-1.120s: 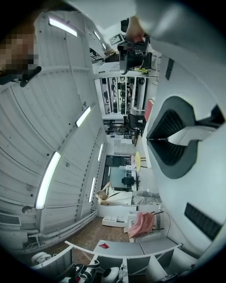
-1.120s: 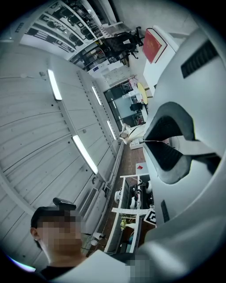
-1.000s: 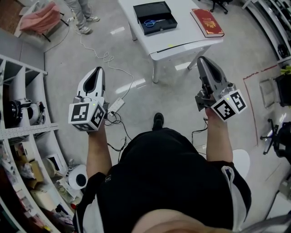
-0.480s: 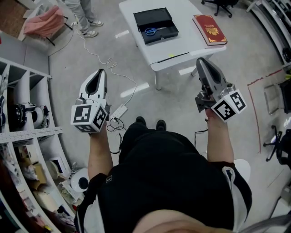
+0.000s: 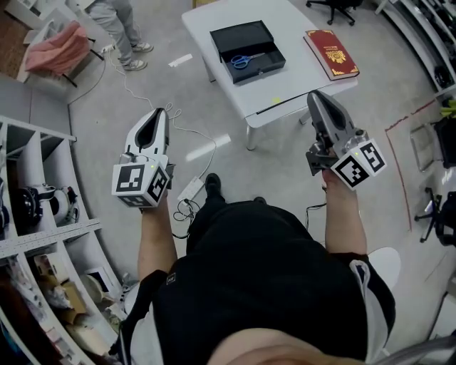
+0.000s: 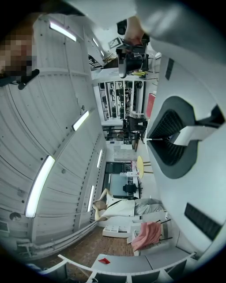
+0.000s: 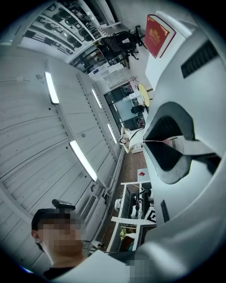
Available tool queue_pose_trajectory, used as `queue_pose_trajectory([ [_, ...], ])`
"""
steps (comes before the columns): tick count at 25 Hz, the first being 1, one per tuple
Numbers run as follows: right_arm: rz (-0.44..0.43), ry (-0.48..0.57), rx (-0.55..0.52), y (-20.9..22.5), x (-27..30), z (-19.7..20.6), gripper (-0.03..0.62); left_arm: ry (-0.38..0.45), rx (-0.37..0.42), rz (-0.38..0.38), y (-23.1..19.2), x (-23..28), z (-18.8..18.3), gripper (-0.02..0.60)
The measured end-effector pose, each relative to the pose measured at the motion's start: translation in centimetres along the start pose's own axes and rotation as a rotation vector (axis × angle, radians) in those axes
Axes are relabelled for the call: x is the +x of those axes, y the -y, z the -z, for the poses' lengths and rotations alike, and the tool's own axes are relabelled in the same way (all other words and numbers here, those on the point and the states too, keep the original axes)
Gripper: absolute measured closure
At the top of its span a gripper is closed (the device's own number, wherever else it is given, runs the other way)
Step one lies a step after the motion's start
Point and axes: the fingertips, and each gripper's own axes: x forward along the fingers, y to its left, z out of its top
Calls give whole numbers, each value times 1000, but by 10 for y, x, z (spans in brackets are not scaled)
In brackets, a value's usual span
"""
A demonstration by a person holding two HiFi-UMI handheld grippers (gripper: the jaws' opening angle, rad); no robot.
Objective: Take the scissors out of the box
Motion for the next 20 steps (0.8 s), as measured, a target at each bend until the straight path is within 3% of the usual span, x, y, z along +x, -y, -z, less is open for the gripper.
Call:
queue_pose_trajectory([
  [11,147,-2,-39,-29,115,32,563,-2,10,225,-105,76,0,557],
  [15,201,-10,-45,-26,129,40,565,-15,8,310,-110,105,4,557],
  [20,265,-8,-42,-4,128,38,565,-64,24,421,-87,149,14,553],
])
